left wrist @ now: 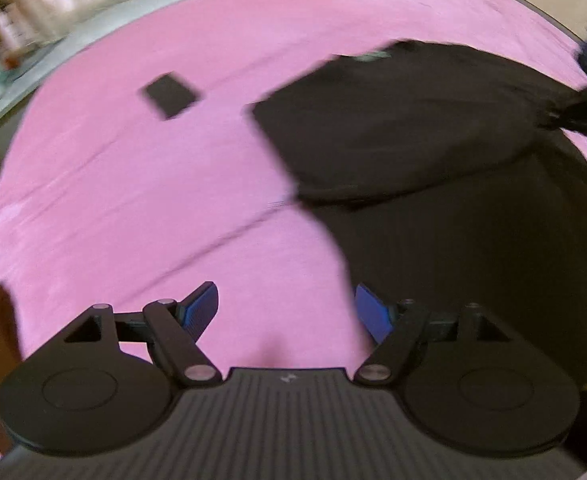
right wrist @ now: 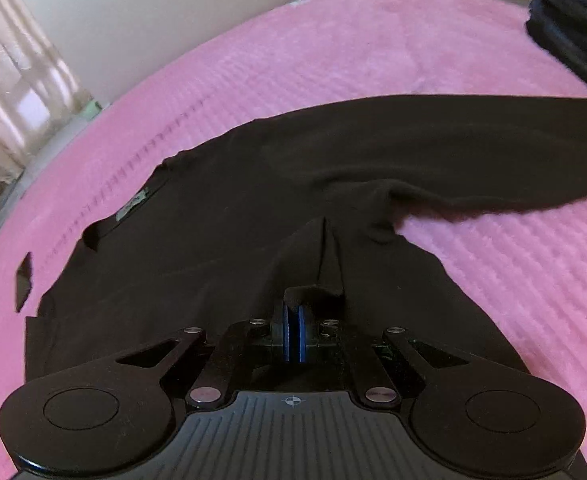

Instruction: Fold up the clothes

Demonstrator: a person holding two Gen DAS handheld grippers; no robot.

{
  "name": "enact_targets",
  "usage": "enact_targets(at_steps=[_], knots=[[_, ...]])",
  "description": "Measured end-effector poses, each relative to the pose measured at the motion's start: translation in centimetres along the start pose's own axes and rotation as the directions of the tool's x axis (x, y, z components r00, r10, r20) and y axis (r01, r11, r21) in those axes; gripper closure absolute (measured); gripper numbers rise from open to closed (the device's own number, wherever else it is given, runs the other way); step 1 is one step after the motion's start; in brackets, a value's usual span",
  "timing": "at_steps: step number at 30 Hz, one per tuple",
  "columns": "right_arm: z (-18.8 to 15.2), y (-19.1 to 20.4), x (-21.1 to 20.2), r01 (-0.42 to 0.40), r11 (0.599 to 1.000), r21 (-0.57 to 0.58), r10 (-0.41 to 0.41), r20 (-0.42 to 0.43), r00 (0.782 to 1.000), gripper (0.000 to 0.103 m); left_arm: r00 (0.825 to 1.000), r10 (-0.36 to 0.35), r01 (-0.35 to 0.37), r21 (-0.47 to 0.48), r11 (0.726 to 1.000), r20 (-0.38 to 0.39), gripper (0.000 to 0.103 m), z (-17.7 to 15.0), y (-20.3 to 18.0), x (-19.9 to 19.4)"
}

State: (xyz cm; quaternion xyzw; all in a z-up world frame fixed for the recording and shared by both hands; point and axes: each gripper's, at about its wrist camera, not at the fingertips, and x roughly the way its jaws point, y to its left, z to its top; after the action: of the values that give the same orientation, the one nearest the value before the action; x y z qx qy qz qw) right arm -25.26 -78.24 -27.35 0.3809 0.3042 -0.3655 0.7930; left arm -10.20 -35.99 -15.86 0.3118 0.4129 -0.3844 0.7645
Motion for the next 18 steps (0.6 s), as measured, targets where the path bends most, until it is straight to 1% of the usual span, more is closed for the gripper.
enact_targets(at_steps=[2, 4, 7, 8, 9, 11, 13, 15, 16, 17, 18], knots=[[0.7, -0.3, -0.4, -0.037, 0.999, -0.002, 0.037, 0.004, 0.999, 0.100, 1.000, -0.023, 0.023, 0.054, 0.998, -0.007, 0.031, 0.9, -2.2, 0.5], [1.7, -0.6, -2.7, -0.075, 0.997, -0.021, 0.076, 0.050, 0.996, 0.100, 0.999, -0.038, 0.039, 0.103, 0.994, -0.009, 0.031, 1.7, -3.6, 1.0], [1.8, -1.6, -4.4, -0.102, 0.995, -0.013, 0.103, 0.090, 0.991, 0.100, 0.999, -0.051, 0.051, 0.135, 0.990, -0.003, 0.031, 3.2, -4.8, 1.6], [1.3, -2.3, -4.2, -0.090, 0.996, -0.001, 0.090, 0.076, 0.993, 0.100, 0.998, -0.055, 0.055, 0.142, 0.988, -0.001, 0.031, 3.6, -5.1, 1.8], [0.6, -3.4, -3.7, -0.056, 0.998, 0.014, 0.055, 0.051, 0.997, 0.100, 0.998, -0.059, 0.058, 0.149, 0.987, 0.001, 0.031, 4.1, -5.4, 2.0], [-0.5, -5.4, -2.8, -0.011, 0.996, 0.086, 0.010, 0.014, 1.000, 0.100, 0.998, -0.063, 0.062, 0.162, 0.985, -0.002, 0.031, 4.7, -5.9, 2.4], [-1.0, -7.2, -2.0, -0.014, 0.987, 0.158, 0.018, -0.025, 1.000, 0.100, 0.998, -0.068, 0.069, 0.188, 0.980, -0.010, 0.031, 5.0, -6.5, 2.6], [-1.1, -8.2, -1.6, -0.031, 0.982, 0.185, 0.041, -0.049, 0.998, 0.099, 0.997, -0.072, 0.074, 0.211, 0.975, -0.015, 0.031, 5.3, -7.0, 2.7], [-1.0, -8.5, -1.6, -0.039, 0.982, 0.184, 0.050, -0.051, 0.997, 0.078, 0.997, -0.077, 0.080, 0.220, 0.972, -0.021, 0.031, 5.4, -7.2, 2.9], [-0.9, -8.8, -2.0, -0.032, 0.983, 0.181, 0.041, -0.043, 0.998, 0.059, 0.996, -0.081, 0.086, 0.231, 0.969, -0.029, 0.031, 5.5, -7.5, 3.1], [-0.7, -9.6, -2.7, -0.034, 0.982, 0.188, 0.038, -0.018, 0.999, 0.024, 0.996, -0.085, 0.092, 0.242, 0.966, -0.037, 0.031, 5.6, -7.8, 3.3]])
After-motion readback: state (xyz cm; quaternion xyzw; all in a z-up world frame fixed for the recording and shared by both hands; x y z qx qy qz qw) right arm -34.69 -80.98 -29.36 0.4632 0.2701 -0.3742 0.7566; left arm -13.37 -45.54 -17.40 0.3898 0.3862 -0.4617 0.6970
